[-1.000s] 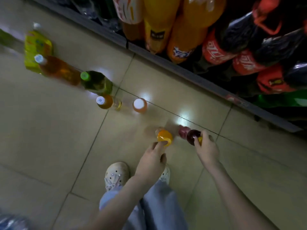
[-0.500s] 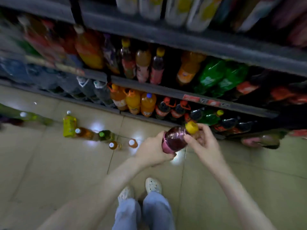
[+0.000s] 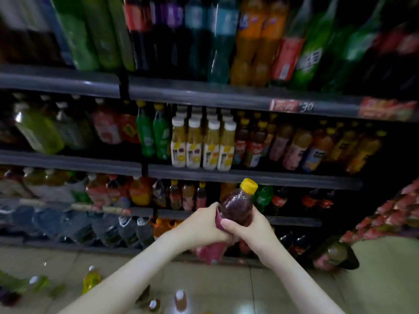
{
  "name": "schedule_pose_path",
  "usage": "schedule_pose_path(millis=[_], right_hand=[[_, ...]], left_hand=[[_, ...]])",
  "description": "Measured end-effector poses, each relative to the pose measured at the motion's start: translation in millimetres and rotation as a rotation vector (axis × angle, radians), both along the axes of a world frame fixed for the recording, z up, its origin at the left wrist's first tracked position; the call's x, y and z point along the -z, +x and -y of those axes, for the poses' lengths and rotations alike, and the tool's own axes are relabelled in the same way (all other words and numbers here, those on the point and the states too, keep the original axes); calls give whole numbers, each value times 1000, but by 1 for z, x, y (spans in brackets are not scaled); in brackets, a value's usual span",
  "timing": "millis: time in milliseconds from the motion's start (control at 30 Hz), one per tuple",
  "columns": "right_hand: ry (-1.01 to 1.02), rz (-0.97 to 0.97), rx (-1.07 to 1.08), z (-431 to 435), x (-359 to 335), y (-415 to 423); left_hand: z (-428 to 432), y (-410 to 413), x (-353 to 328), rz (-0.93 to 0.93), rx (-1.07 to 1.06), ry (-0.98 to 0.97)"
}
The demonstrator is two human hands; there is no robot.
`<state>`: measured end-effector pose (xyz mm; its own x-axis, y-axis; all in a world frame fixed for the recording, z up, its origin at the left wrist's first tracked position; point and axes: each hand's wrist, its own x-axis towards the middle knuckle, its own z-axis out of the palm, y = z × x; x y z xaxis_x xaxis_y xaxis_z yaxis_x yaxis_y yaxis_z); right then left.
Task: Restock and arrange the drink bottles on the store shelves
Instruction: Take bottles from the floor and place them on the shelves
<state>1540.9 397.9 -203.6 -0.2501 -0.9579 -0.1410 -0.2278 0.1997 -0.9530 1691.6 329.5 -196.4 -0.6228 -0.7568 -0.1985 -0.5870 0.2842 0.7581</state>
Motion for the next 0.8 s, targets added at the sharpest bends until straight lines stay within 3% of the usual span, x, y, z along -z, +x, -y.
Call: schedule_pose_path(millis=[200,467,600,800], right_hand=[[-186,-45,89,18,-64,-30],[-505,-87,174,49,-139,-122],[-661,-61,236,66,-172,-151],[-772,-73,256,94,-196,-147]], left_hand=[[17,-12,-61,-71,49,-182],[65,-74,-100,-198,-154,-538],[94,-90,-126,-168,-276,-716],[143,-72,-138,-19,-410,-815]])
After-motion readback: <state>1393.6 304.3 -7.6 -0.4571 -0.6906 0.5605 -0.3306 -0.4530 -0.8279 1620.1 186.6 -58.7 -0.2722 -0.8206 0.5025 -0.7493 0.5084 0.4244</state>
